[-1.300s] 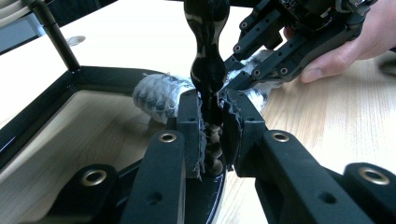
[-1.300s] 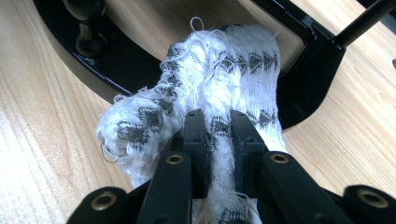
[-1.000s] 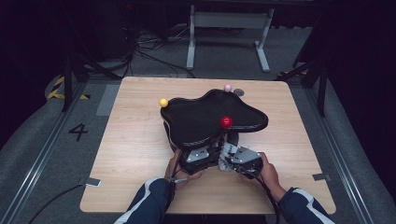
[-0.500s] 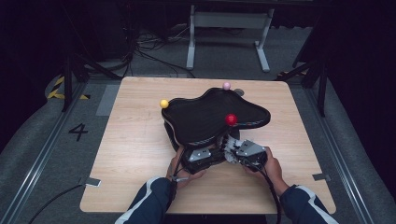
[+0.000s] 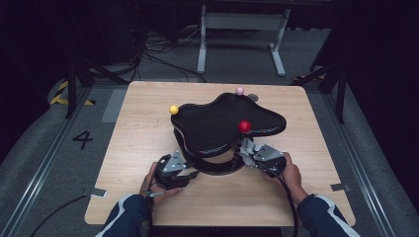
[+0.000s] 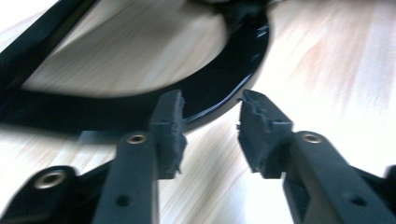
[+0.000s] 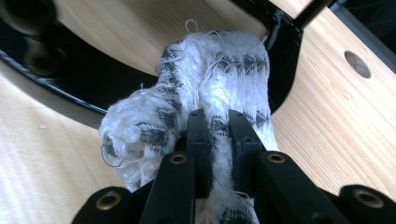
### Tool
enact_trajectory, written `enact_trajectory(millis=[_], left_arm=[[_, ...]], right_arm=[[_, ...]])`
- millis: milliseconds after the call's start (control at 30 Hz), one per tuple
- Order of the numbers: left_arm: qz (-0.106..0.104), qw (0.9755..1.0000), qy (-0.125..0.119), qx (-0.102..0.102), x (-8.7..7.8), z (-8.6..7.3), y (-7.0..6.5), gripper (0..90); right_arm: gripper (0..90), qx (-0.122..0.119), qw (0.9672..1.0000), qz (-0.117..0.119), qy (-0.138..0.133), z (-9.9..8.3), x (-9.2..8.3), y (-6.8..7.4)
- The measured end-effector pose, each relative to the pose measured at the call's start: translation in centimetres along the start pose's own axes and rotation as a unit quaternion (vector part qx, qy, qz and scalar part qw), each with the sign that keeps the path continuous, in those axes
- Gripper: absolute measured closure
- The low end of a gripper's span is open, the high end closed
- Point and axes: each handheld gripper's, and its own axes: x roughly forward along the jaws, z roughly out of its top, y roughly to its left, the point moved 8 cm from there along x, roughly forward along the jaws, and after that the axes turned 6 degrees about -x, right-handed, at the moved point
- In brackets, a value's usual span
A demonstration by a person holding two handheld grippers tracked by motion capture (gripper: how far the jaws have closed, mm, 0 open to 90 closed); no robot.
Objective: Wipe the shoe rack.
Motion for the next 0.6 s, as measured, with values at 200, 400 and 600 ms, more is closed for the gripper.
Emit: enact_trajectory(millis=[200,400,600], left_arm=[[0.055,0.9974,0.006,-0.045,-1.8,-1.4,5.2,39.7],[0.067,0.9934,-0.013,-0.092,-2.0,-0.9,8.5,31.2],[0.073,0.9908,-0.014,-0.112,-1.0,0.2,10.2,24.9]], right_arm=[[81.2,0.007,1.0,0.0,0.0,-0.3,0.2,-0.4],[80.7,0.012,0.9999,0.005,-0.005,-0.3,0.0,-0.4],[80.4,0.01,0.9998,0.014,-0.014,-0.1,-0.3,-0.2]])
